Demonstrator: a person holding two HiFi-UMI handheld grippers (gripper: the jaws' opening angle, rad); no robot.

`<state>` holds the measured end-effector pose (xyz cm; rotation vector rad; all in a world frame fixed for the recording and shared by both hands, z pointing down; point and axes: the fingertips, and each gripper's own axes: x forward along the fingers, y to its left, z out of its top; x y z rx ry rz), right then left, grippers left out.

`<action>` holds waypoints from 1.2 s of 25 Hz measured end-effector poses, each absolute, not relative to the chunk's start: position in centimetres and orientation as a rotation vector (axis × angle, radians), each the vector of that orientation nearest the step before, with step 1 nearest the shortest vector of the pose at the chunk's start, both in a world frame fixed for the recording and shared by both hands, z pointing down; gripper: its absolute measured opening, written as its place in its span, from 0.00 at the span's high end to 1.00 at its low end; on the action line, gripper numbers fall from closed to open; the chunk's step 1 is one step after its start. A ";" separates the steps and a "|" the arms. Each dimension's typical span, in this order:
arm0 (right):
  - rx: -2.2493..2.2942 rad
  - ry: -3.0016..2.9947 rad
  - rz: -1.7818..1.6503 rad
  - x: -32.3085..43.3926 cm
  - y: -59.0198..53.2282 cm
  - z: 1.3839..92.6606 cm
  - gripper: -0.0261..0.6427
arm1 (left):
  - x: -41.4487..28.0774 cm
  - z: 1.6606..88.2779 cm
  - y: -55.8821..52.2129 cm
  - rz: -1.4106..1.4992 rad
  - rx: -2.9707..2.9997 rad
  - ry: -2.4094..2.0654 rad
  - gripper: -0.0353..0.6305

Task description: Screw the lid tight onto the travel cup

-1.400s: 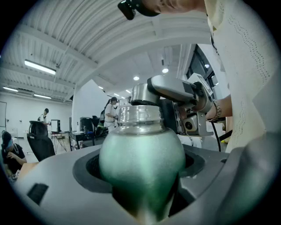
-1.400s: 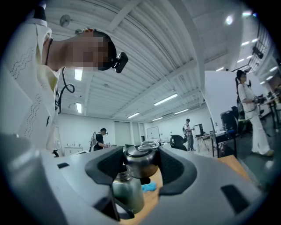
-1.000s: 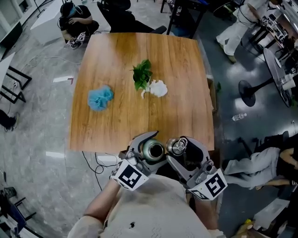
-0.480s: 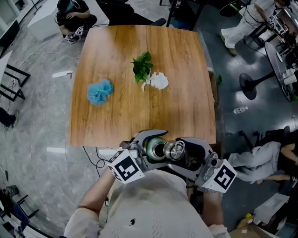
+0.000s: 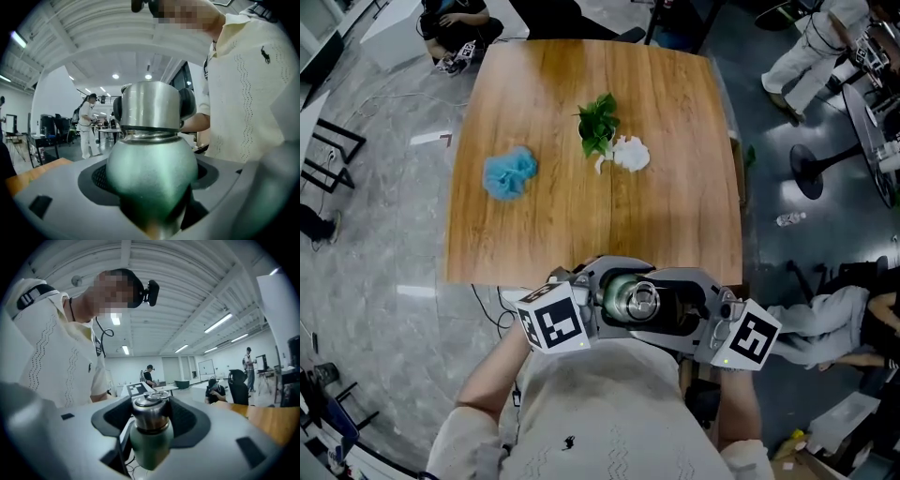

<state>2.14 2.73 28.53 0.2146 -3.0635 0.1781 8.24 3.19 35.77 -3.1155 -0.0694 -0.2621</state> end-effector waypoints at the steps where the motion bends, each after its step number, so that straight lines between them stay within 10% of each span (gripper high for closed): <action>1: 0.262 -3.087 0.180 2.0 2.5 28.3 0.58 | 8.1 35.7 2.8 -0.248 -3.116 -0.003 0.34; 11: 1.123 -2.957 0.065 1.5 -0.5 29.0 0.58 | 6.3 36.8 -2.3 -0.300 -3.058 0.862 0.34; 23: 0.018 -2.956 0.149 0.8 4.4 29.4 0.55 | 6.0 36.8 5.0 -0.325 -3.113 -0.035 0.34; 30: 0.428 -3.024 0.046 0.0 1.9 29.0 0.61 | 5.0 36.9 0.8 -0.312 -3.075 0.473 0.34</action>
